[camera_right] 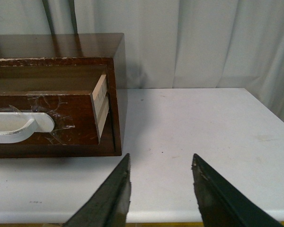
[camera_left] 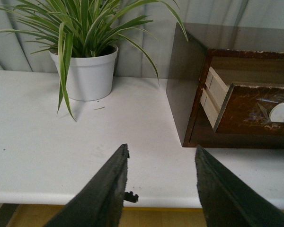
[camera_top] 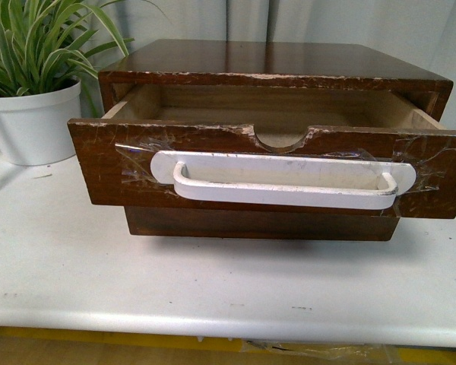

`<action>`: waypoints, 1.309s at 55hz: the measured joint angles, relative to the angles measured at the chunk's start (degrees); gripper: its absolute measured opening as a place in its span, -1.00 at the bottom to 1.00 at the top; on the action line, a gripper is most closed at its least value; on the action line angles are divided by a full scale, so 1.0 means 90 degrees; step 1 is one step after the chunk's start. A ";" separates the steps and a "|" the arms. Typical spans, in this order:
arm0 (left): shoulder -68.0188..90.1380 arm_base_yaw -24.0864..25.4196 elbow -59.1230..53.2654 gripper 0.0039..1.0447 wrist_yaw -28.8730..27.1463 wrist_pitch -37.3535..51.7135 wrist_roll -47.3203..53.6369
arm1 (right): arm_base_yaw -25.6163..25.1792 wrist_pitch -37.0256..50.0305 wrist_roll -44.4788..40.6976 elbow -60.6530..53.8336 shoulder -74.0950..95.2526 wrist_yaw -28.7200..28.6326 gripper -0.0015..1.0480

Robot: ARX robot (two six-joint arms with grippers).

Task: Open drawer

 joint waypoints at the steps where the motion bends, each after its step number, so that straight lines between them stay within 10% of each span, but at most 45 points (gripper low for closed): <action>1: -0.0010 0.0000 -0.0015 -0.34 0.0000 0.0000 0.0005 | 0.0000 0.0000 0.0000 -0.0017 -0.0015 0.0000 -0.39; 11: -0.0112 0.0000 -0.0109 -0.93 0.0000 0.0007 0.0000 | 0.0000 0.0024 -0.0019 -0.0126 -0.0114 -0.0002 -0.99; 47: -0.0355 0.0005 -0.0333 -0.90 0.0000 0.0044 0.0019 | 0.0000 0.0066 -0.0015 -0.0401 -0.0374 -0.0002 -0.96; 72: -0.0355 0.0005 -0.0333 0.91 0.0000 0.0044 0.0034 | 0.0000 0.0066 -0.0002 -0.0401 -0.0374 -0.0002 0.87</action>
